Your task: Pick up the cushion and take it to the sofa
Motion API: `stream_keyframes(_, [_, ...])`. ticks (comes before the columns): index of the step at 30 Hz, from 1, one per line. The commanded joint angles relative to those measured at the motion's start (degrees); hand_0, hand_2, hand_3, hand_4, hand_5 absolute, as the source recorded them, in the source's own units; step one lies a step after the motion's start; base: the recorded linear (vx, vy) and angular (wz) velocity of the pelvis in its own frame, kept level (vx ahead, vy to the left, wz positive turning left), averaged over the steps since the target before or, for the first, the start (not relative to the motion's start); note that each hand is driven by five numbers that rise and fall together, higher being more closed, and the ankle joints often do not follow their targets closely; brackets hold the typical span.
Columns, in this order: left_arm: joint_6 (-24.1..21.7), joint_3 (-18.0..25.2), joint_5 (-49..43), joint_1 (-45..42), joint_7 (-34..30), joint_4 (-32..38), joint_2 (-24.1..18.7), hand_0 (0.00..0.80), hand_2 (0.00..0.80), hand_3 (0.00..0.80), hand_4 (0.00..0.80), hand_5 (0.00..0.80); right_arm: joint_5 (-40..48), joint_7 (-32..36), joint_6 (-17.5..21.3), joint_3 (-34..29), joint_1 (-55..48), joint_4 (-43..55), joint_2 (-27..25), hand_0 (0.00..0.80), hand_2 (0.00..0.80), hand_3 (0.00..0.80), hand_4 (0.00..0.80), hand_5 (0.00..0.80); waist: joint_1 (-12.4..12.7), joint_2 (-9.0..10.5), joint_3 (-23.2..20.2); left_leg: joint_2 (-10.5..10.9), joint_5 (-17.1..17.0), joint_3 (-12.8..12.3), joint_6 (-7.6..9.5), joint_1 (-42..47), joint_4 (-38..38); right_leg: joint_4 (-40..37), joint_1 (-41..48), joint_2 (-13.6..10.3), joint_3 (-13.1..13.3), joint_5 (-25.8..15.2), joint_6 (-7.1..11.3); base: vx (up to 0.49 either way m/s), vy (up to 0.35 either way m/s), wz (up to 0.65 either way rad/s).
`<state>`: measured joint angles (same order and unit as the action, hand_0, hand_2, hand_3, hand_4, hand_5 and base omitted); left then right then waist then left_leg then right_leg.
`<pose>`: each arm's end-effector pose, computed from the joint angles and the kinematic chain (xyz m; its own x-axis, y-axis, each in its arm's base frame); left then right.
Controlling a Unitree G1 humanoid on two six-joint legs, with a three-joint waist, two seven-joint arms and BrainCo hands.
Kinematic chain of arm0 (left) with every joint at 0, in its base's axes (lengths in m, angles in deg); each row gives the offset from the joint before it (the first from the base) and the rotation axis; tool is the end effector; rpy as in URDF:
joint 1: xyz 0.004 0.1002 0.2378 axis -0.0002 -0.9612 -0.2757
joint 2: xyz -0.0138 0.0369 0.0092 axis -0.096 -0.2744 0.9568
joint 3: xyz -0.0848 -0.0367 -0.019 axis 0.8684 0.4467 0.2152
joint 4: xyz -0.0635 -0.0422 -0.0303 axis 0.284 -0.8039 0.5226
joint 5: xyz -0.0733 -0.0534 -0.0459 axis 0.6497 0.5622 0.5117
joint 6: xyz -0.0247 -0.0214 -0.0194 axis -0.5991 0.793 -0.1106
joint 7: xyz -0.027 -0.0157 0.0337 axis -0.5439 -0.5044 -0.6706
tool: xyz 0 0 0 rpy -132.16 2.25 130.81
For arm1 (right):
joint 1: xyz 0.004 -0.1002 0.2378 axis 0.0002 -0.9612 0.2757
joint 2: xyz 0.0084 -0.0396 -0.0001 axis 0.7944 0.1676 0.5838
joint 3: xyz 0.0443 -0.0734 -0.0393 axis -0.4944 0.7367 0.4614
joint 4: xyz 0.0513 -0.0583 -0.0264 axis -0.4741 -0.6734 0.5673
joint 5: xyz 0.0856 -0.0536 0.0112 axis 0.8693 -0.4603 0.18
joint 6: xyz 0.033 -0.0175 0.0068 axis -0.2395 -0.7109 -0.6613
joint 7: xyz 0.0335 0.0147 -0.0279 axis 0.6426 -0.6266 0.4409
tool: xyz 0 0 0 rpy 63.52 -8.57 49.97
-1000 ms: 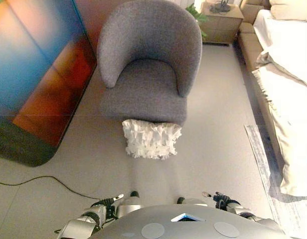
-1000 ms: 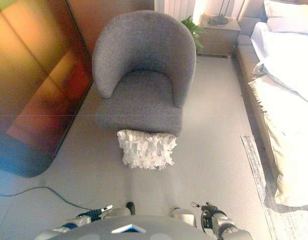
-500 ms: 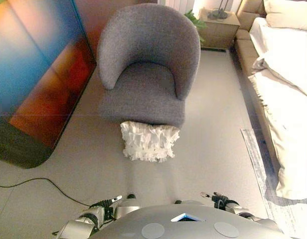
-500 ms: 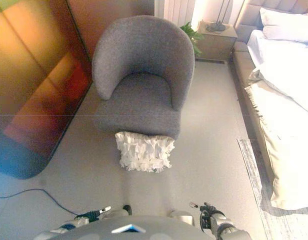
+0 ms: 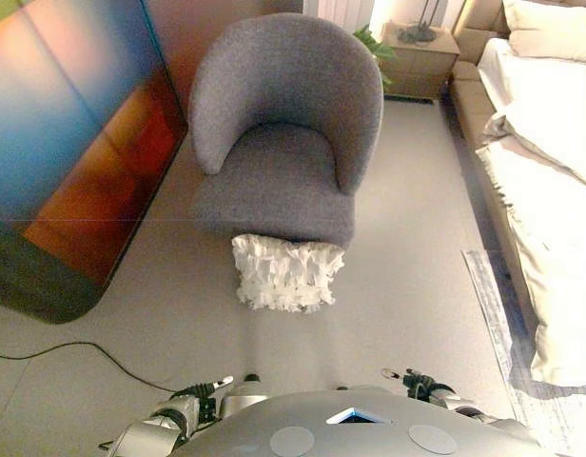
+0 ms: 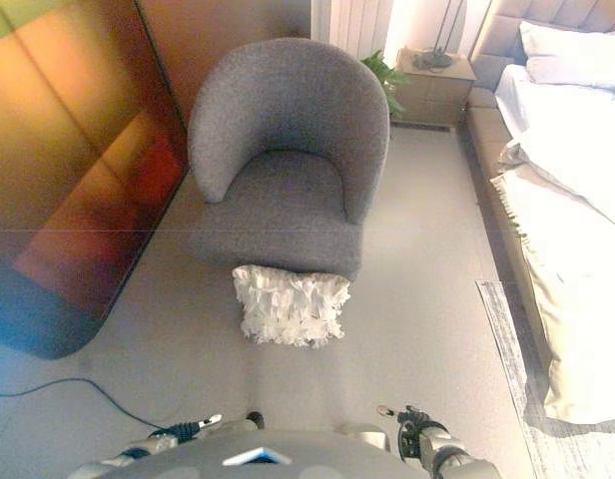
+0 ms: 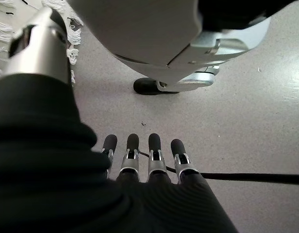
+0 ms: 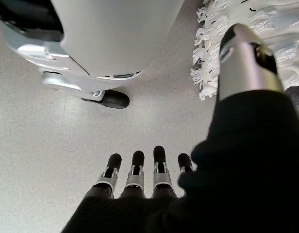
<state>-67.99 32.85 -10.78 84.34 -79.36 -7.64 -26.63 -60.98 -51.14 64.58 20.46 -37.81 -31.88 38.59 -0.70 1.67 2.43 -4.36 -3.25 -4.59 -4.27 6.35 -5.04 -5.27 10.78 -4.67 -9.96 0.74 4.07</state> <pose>0.0468 0.2200 -0.1138 0.0529 0.2436 -0.9684 -0.1384 0.9622 0.2345 0.0514 -0.2178 -0.1136 0.1889 -0.1486 -0.9707 0.0777 0.9876 -0.1361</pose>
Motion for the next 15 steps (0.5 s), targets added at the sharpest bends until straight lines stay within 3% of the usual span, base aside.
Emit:
stream_keyframes(1, [-0.5,0.1,-0.3,3.6,1.1,-3.4,1.9,0.0,0.0,0.0,0.0,0.0,1.5,0.2,-0.2,0.3,4.5,-3.2,0.4,0.0,0.0,0.0,0.0,0.0,0.6,0.51,2.8,3.2,7.4,-2.1,4.24,0.9,5.3,0.4,-2.8,2.9,3.2,-0.1,-2.28,0.004,-0.169,0.06])
stream_keyframes(3, [-1.2,0.6,-0.1,3.6,1.4,-3.1,2.0,0.0,0.0,0.0,0.0,0.0,0.8,0.6,-0.6,0.3,5.2,-3.2,0.1,0.0,0.0,0.0,0.0,0.0,0.8,1.81,3.6,2.2,9.9,-3.2,4.51,-2.7,14.4,2.8,-4.2,2.2,2.6,0.3,-3.3,-0.032,-0.192,0.13])
stream_keyframes(4, [-1.8,1.0,0.2,3.4,1.3,-3.1,2.1,0.0,0.0,0.0,0.0,0.0,0.4,0.7,-0.9,0.5,5.5,-3.2,-0.1,0.0,0.0,0.0,0.0,0.0,1.1,2.44,4.6,1.3,9.8,-3.1,4.9,-6.6,23.5,4.4,-5.0,2.2,3.1,0.5,-4.42,-0.048,-0.18,0.21])
stream_keyframes(5, [-2.0,1.2,0.4,3.4,1.2,-3.1,2.1,0.0,0.0,0.0,0.0,0.0,0.2,0.6,-1.0,0.6,5.7,-3.1,-0.2,0.0,0.0,0.0,0.0,0.0,1.1,2.66,4.8,1.0,9.3,-3.0,5.04,-8.3,26.2,4.9,-5.5,2.2,3.2,0.5,-4.79,-0.039,-0.183,0.11])
stream_keyframes(6, [-1.9,1.7,0.8,3.2,0.5,-3.1,2.2,0.0,0.0,0.0,0.0,0.0,-0.2,0.7,-1.5,0.8,6.0,-3.0,-0.7,0.0,0.0,0.0,0.0,0.0,1.3,2.59,6.0,0.4,8.8,-3.2,5.7,-12.5,33.9,6.5,-5.7,2.8,4.1,0.9,-5.84,0.002,-0.118,-0.05])
stream_keyframes(8, [-1.4,2.0,1.5,3.1,0.2,-3.0,2.3,0.0,0.0,0.0,0.0,0.0,0.3,0.8,-1.5,0.9,6.2,-2.9,-1.2,0.0,0.0,0.0,0.0,0.0,1.9,1.99,7.2,1.0,7.1,-2.6,5.53,-15.6,35.4,7.4,-5.0,3.6,4.8,1.7,-6.13,0.053,-0.059,-0.17])
stream_keyframes(9, [-1.7,2.4,2.1,3.0,0.1,-3.0,2.2,0.0,0.0,0.0,0.0,0.0,0.2,0.9,-1.4,0.8,6.3,-2.7,-1.4,0.0,0.0,0.0,0.0,0.0,2.5,1.16,7.9,2.3,4.7,-2.5,4.58,-17.5,31.5,7.6,-3.7,4.5,5.5,2.8,-5.99,0.117,0.002,-0.14])
stream_keyframes(11, [-2.1,2.6,2.4,2.7,0.1,-3.0,2.1,0.0,0.0,0.0,0.0,0.0,-0.4,1.1,-1.3,0.5,6.4,-2.7,-1.5,0.0,0.0,0.0,0.0,0.0,3.0,0.43,8.2,2.7,2.1,-3.0,3.71,-18.4,26.7,7.5,-2.5,5.5,5.8,3.9,-5.99,0.226,0.036,-0.07])
stream_keyframes(12, [-2.3,2.4,2.5,2.4,0.0,-2.9,2.1,0.0,0.0,0.0,0.0,0.0,-1.1,0.9,-1.3,0.2,6.1,-2.9,-1.6,0.0,0.0,0.0,0.0,0.0,3.4,-0.57,8.1,3.1,0.1,-4.2,2.36,-19.2,20.2,6.8,-0.2,6.6,5.8,5.2,-5.68,0.344,0.065,0.03])
stream_keyframes(15, [-2.2,2.0,2.3,1.6,-0.8,-2.9,2.0,0.0,0.0,0.0,0.0,0.0,-1.3,0.8,-1.1,-0.2,5.9,-3.3,-2.0,0.0,0.0,0.0,0.0,0.0,4.6,-1.88,7.7,3.4,-6.5,-5.1,1.06,-19.5,8.5,5.6,3.2,8.3,6.0,6.4,-5.83,0.345,0.054,0.06])
